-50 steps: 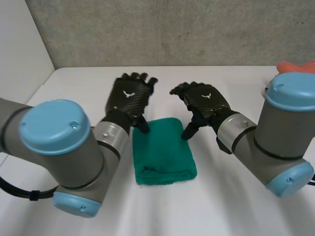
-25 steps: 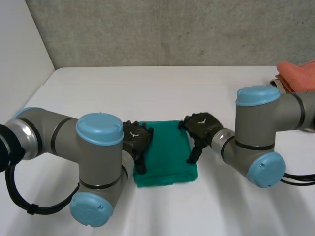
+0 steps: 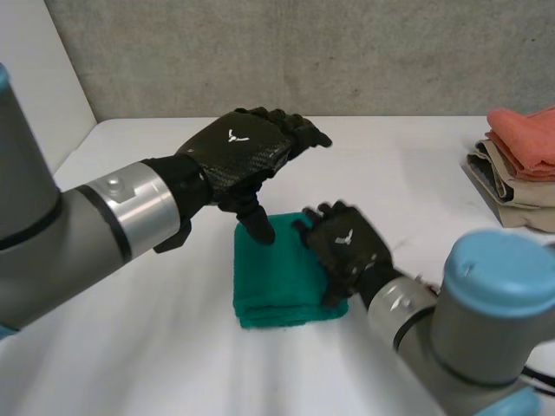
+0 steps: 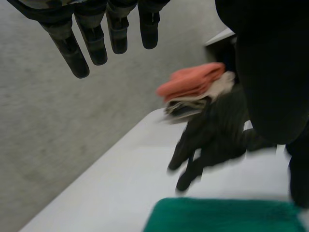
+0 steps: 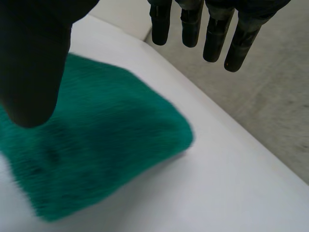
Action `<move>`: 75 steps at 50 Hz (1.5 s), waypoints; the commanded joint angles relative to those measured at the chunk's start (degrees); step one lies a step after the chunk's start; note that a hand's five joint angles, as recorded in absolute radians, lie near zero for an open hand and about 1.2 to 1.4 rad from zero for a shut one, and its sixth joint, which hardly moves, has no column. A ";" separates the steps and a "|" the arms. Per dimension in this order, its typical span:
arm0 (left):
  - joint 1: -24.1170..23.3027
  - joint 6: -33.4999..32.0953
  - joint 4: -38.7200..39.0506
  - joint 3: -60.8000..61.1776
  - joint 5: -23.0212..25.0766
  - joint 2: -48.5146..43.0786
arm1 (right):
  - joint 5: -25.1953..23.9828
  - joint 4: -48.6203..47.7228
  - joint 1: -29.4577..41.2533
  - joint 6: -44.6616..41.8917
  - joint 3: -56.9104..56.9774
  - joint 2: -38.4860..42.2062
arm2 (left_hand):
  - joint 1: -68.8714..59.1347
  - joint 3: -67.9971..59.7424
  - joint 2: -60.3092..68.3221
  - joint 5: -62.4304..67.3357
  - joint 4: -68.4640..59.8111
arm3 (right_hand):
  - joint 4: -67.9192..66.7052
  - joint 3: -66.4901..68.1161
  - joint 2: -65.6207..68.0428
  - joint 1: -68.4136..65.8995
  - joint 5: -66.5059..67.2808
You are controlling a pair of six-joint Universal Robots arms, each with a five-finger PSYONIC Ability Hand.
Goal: Fold the laundry.
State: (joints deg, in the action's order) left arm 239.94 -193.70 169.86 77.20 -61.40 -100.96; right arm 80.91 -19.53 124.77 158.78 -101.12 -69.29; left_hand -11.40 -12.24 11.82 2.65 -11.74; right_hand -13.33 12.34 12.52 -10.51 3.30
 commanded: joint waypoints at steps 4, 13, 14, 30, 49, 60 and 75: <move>0.44 0.43 -1.29 0.32 1.29 1.12 | 0.04 -9.03 2.41 -1.98 0.66 12.07 | -2.01 -1.18 1.60 0.77 -1.67 | 3.33 -2.34 -2.52 0.51 -3.30; 0.26 0.60 -1.29 0.58 0.49 0.42 | -0.05 -10.87 2.50 -4.09 6.36 16.56 | -1.50 -0.67 1.09 0.26 -1.16 | 0.09 0.90 0.72 -2.73 -0.06; 0.17 0.52 -1.29 0.58 0.49 0.42 | -0.14 -11.05 2.50 -4.00 6.90 16.82 | -1.50 -0.67 1.09 0.26 -1.16 | -2.45 3.44 3.26 -5.27 2.48; 0.17 0.78 -1.20 0.67 0.41 0.41 | -1.45 -10.44 2.41 -3.47 18.23 23.76 | -1.50 -0.67 1.09 0.26 -1.16 | -43.31 44.30 44.12 -46.13 43.34; 0.26 0.78 -1.20 0.67 0.49 0.50 | -11.11 -10.96 -12.43 -3.91 15.43 16.21 | -1.50 -0.67 1.09 0.26 -1.16 | -66.67 67.66 67.48 -69.49 66.70; 0.26 0.87 -1.11 0.58 0.49 0.33 | -20.62 -17.55 -21.84 -1.55 26.48 16.38 | -1.67 -0.84 1.26 0.43 -1.33 | -66.67 67.66 67.48 -69.49 66.70; 0.26 1.04 -1.11 0.67 0.49 0.33 | -21.23 -26.26 -37.57 19.46 53.65 21.56 | -1.67 -0.84 1.26 0.43 -1.33 | -66.67 67.66 67.48 -69.49 66.70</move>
State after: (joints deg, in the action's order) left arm 240.21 -192.70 168.75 77.79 -60.93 -100.64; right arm 59.80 -44.90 93.41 171.82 -54.90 -50.15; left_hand -11.35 -12.24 11.78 2.66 -11.68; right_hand -68.02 65.96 67.23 -53.43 53.88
